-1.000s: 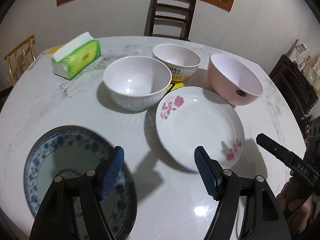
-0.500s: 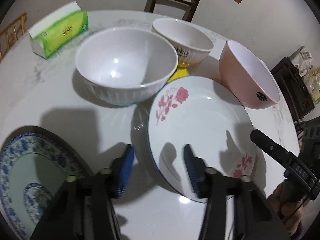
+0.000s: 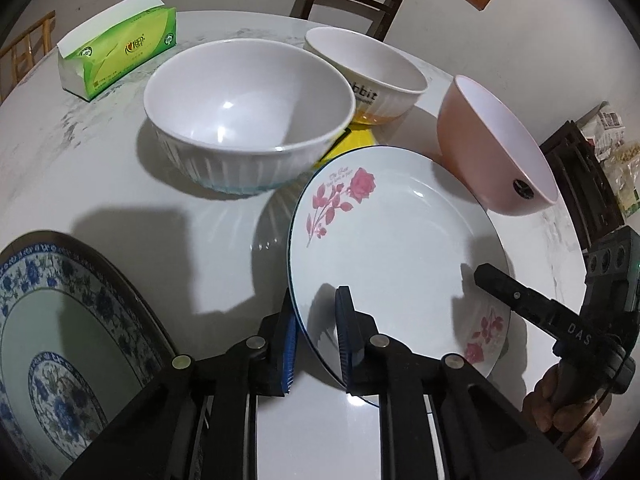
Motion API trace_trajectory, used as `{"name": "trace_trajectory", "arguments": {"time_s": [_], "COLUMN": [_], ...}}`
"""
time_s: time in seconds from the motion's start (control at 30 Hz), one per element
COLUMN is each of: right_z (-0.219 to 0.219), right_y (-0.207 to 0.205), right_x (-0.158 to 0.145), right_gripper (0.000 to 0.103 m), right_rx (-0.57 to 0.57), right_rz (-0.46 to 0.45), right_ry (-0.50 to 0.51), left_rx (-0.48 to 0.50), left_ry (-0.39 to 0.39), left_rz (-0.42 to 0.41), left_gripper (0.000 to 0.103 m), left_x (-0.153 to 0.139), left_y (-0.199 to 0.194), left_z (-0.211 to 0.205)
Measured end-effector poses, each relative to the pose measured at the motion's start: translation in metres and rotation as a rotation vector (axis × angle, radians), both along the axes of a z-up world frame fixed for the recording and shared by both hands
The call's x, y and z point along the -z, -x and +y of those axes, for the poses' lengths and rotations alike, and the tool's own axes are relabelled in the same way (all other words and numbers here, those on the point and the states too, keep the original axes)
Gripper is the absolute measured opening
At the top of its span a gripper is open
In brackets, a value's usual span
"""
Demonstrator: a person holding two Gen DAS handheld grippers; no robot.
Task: Organize plates and bowls
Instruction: 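Lift the white plate with both grippers and lower it onto the blue stack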
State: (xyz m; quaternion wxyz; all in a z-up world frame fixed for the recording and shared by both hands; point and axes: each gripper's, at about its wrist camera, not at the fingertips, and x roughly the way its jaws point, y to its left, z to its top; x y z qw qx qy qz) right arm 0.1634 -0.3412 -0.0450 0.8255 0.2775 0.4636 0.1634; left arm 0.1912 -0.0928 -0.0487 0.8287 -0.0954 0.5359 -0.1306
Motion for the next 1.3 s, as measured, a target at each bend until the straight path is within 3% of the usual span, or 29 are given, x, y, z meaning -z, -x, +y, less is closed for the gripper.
{"name": "trace_trajectory", "arguments": {"time_s": [0.3, 0.6, 0.93, 1.3], "right_z": [-0.002, 0.024, 0.088, 0.167], "right_y": [0.022, 0.035, 0.037, 0.032], "right_x": [0.000, -0.023, -0.046, -0.044], "right_gripper": [0.012, 0.012, 0.012, 0.012], "right_rx": [0.030, -0.008, -0.124, -0.242], "right_rz": [0.027, -0.002, -0.026, -0.002], "right_ry": [-0.063, -0.077, -0.071, -0.033], "left_rx": [-0.011, -0.058, -0.163, -0.260], "left_ry": [-0.002, 0.008, 0.025, 0.004], "left_rz": [-0.025, -0.084, -0.117, -0.127], "left_gripper": [0.013, 0.013, 0.013, 0.013], "left_x": [-0.016, -0.050, -0.066, -0.066], "left_y": [0.026, 0.052, 0.088, 0.116], "left_z": [-0.001, 0.027, 0.090, 0.155]}}
